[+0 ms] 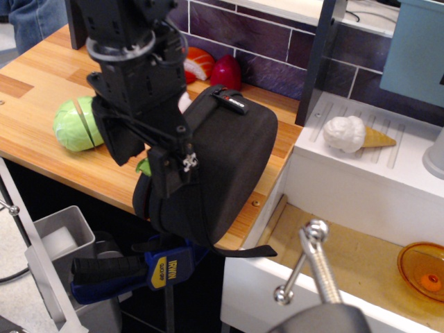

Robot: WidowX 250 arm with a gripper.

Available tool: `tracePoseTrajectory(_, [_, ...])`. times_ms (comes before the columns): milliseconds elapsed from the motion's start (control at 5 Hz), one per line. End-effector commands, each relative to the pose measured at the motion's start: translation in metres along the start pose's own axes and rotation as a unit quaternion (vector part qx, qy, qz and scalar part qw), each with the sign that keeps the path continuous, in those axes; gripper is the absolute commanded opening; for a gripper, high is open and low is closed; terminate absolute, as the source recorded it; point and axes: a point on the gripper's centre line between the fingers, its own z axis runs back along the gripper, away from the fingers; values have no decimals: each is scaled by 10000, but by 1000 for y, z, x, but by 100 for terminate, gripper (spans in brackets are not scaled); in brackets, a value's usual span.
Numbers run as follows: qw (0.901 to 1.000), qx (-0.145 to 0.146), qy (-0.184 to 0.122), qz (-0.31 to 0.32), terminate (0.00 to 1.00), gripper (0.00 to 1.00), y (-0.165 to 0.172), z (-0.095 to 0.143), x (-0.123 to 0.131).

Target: Zip zipper bag

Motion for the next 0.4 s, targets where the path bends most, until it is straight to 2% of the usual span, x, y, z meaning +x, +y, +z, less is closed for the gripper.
tracePoseTrajectory(0, [9998,133,-170,48,0,100,4,-3,8])
tracePoseTrajectory(200, [9998,46,-137,110,0,0,4,-4,10])
